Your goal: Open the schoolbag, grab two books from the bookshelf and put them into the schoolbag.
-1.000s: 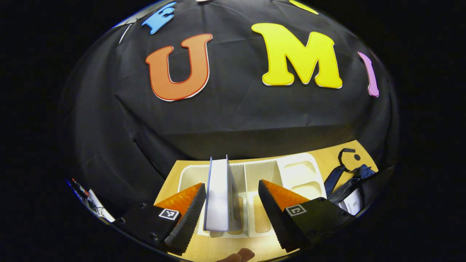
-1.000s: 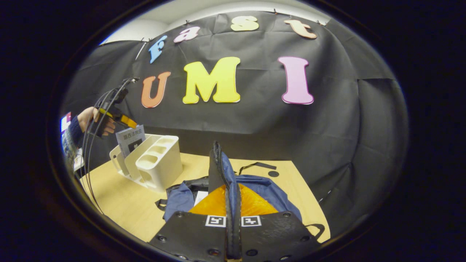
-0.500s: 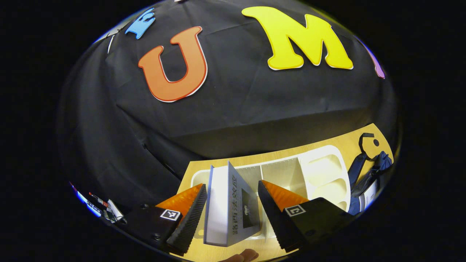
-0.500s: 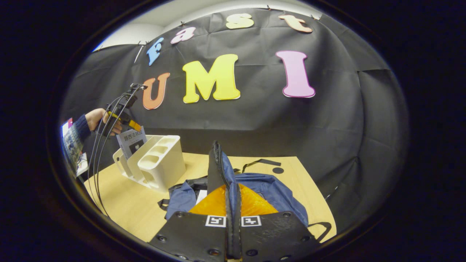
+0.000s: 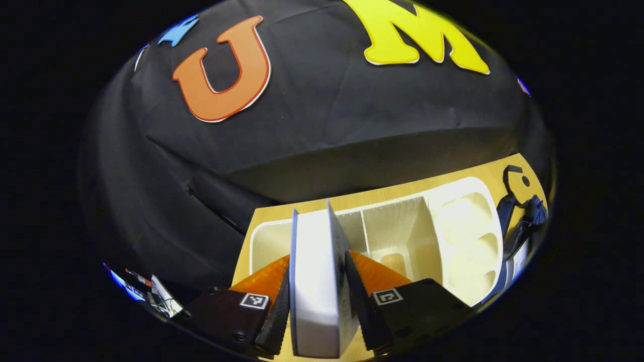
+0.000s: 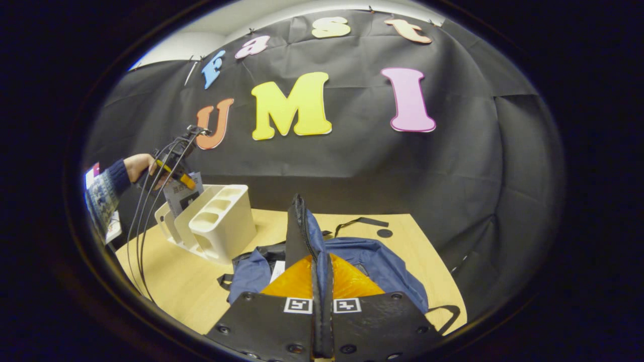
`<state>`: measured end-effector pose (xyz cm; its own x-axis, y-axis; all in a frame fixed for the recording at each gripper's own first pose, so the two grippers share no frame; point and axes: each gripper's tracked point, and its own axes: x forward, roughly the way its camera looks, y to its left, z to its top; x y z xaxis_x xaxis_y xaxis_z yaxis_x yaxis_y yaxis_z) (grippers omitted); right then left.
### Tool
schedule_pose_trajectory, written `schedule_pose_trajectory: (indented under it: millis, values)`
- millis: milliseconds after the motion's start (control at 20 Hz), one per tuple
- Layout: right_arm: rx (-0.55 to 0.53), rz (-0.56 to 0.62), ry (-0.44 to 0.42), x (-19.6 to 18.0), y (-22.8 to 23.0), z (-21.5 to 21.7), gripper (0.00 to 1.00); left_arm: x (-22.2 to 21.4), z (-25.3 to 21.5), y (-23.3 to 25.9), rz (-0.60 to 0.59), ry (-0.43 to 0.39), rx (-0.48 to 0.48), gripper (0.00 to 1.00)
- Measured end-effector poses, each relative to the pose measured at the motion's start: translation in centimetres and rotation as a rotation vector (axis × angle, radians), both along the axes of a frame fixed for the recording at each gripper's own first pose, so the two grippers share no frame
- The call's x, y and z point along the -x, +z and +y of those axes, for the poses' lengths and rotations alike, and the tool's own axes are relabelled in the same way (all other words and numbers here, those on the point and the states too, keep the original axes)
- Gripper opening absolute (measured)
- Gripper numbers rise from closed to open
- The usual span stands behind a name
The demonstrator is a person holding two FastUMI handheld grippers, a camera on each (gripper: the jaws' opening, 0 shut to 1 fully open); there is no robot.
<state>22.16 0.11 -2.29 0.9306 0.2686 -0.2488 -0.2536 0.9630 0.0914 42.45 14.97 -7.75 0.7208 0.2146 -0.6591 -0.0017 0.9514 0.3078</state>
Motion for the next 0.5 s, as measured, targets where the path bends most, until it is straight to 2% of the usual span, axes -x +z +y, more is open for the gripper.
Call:
schedule_pose_trajectory:
  millis: [50,100,150,200,250,300,350,400,450,500]
  values:
    - [0.0,0.001,-0.002,0.0,0.0,0.0,0.01,0.1,-0.3,0.0,0.005,-0.009,0.01,0.59]
    - [0.0,0.001,-0.001,0.0,-0.1,0.1,0.01,0.3,-0.5,0.1,0.008,-0.018,0.021,0.63]
    - [-0.001,0.001,-0.001,-0.1,0.0,0.2,0.01,0.4,-0.7,0.1,0.011,-0.019,0.029,0.55]
    - [-0.002,0.0,-0.002,0.0,0.0,0.2,0.01,0.8,-0.9,-0.1,0.024,-0.017,0.04,0.56]
    - [-0.001,0.001,-0.001,0.0,0.0,0.2,0.01,1.1,-1.2,-0.1,0.029,-0.019,0.058,0.49]
    - [-0.003,-0.001,-0.004,0.1,0.0,0.2,0.01,1.5,-1.4,-0.3,0.039,-0.017,0.071,0.52]
    - [-0.003,-0.001,-0.005,0.2,0.0,0.2,0.0,1.8,-1.5,-0.4,0.047,-0.014,0.082,0.47]
    - [-0.004,-0.002,-0.008,0.4,-0.1,0.1,0.01,2.1,-1.5,-0.3,0.051,-0.011,0.094,0.51]
    - [-0.008,-0.002,-0.011,0.3,0.0,0.1,0.01,2.6,-1.5,-0.3,0.059,-0.001,0.106,0.46]
    - [-0.012,-0.001,-0.013,0.4,-0.1,0.1,0.01,3.0,-1.7,-0.1,0.056,0.003,0.128,0.48]
